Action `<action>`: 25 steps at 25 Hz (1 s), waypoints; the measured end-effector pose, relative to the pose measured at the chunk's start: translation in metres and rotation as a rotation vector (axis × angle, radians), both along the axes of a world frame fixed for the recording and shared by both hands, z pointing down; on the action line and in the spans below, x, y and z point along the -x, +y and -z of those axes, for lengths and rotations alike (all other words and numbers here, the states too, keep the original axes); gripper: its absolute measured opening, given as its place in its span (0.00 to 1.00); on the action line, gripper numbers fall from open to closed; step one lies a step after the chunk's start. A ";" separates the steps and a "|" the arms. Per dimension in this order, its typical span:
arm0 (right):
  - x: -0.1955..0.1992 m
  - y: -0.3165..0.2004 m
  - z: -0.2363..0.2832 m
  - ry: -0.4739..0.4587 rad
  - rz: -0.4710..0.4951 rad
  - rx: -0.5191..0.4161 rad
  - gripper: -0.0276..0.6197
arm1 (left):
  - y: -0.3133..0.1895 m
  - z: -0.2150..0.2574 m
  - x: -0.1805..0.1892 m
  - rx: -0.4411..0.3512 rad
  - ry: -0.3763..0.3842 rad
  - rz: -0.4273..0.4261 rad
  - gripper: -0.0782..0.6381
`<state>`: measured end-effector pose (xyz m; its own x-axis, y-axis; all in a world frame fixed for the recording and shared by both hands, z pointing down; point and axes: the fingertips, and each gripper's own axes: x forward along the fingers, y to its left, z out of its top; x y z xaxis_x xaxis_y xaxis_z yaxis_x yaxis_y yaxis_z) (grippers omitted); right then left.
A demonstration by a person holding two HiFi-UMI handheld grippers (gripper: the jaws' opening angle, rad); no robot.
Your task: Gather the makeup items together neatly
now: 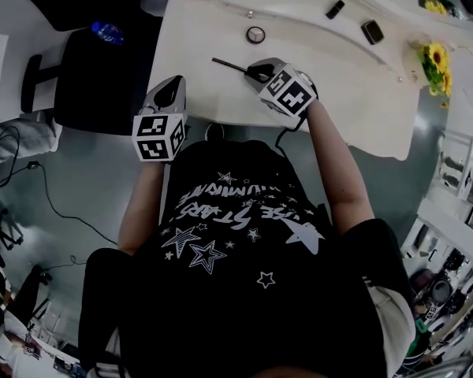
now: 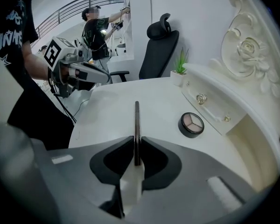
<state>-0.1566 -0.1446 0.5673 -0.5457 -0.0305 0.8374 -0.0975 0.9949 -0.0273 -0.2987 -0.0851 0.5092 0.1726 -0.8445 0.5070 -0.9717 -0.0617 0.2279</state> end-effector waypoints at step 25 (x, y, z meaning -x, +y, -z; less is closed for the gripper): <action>-0.125 -0.026 0.026 -0.115 -0.731 -0.041 0.15 | -0.029 0.006 -0.073 -0.021 -0.021 -0.233 0.11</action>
